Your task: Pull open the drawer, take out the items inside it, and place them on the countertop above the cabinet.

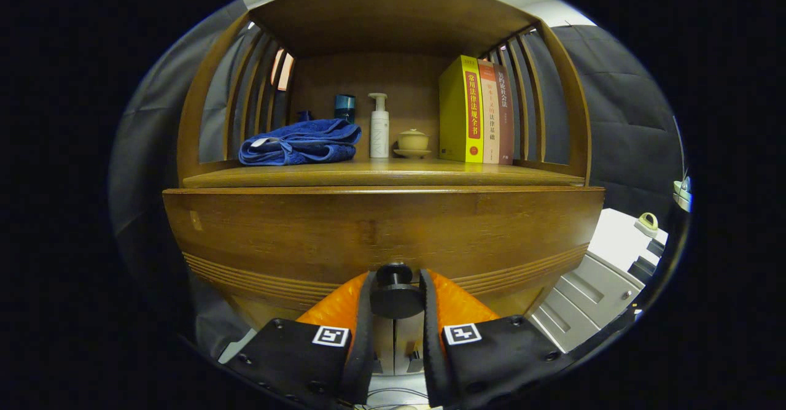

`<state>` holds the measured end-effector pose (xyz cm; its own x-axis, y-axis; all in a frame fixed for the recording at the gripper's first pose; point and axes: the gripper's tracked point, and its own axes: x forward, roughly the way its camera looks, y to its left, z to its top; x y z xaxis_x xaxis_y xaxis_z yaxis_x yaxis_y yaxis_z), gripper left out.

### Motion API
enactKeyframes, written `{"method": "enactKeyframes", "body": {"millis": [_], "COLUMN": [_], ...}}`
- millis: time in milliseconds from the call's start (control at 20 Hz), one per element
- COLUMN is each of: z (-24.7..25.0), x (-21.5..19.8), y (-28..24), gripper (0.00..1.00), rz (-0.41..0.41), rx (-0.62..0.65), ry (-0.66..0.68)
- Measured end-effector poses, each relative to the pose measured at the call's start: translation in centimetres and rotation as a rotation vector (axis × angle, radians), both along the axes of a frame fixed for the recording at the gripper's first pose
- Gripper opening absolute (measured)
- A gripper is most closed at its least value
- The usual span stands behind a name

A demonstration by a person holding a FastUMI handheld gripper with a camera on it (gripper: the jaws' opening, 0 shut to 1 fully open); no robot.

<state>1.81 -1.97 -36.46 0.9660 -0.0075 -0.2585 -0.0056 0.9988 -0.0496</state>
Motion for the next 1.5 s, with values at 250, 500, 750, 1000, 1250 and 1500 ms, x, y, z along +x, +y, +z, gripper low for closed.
{"method": "enactKeyframes", "body": {"millis": [250, 500, 750, 1000, 1250, 1500], "z": [0.4, 0.5, 0.5, 0.5, 0.5, 0.7], "x": [-2.8, -4.9, -6.7, -8.1, -9.4, -11.2], "y": [-0.1, -0.2, -0.1, -0.1, -0.1, -0.3], "gripper": [0.43, 0.43, 0.43, 0.43, 0.43, 0.43], "rz": [0.014, 0.019, 0.025, 0.015, 0.008, 0.018], "rx": [0.006, 0.008, 0.02, 0.027, 0.046, 0.05], "ry": [0.006, 0.025, 0.041, 0.057, 0.065, 0.083]}}
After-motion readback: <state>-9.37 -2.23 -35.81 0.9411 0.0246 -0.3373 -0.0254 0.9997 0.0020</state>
